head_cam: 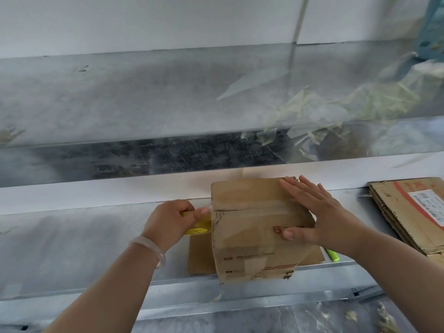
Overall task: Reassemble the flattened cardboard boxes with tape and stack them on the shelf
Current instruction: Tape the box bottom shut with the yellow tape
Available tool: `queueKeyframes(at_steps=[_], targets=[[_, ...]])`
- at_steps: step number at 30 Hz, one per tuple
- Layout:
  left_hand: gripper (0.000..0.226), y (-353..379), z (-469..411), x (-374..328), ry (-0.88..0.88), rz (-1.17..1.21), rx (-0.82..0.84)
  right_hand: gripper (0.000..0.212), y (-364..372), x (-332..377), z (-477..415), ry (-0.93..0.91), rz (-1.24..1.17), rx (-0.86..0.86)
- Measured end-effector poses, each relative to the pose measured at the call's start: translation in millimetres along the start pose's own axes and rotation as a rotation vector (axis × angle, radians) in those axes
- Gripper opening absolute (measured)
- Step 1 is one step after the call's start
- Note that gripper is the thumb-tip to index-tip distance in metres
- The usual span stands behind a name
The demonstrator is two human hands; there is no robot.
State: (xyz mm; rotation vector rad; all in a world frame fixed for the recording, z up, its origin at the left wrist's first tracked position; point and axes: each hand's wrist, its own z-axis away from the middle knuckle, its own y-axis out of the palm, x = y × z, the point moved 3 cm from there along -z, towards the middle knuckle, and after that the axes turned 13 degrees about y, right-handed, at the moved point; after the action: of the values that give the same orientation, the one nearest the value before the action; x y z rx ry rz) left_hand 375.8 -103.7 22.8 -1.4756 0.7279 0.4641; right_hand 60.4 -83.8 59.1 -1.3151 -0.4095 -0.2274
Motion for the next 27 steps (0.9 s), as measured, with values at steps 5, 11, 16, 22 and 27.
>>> queueKeyframes(at_steps=[5,11,16,22,27], targets=[[0.046,1.7,2.9,-4.8,0.078,-0.137,-0.037,0.067,10.3,14.3,17.0,-0.157,0.273,-0.122],[0.051,4.6,4.2,-7.0,0.126,-0.257,-0.072,0.077,38.1,53.6,32.2,0.047,0.361,-0.276],[0.057,3.8,5.5,-7.7,0.141,-0.285,-0.059,0.103,52.0,85.4,34.2,0.168,0.274,-0.260],[0.059,4.5,4.9,-5.8,0.119,-0.239,-0.044,0.092,48.2,90.4,27.4,0.064,0.330,-0.192],[0.067,5.4,2.4,0.0,0.097,-0.125,-0.002,0.095,43.2,84.4,27.7,0.065,0.331,-0.157]])
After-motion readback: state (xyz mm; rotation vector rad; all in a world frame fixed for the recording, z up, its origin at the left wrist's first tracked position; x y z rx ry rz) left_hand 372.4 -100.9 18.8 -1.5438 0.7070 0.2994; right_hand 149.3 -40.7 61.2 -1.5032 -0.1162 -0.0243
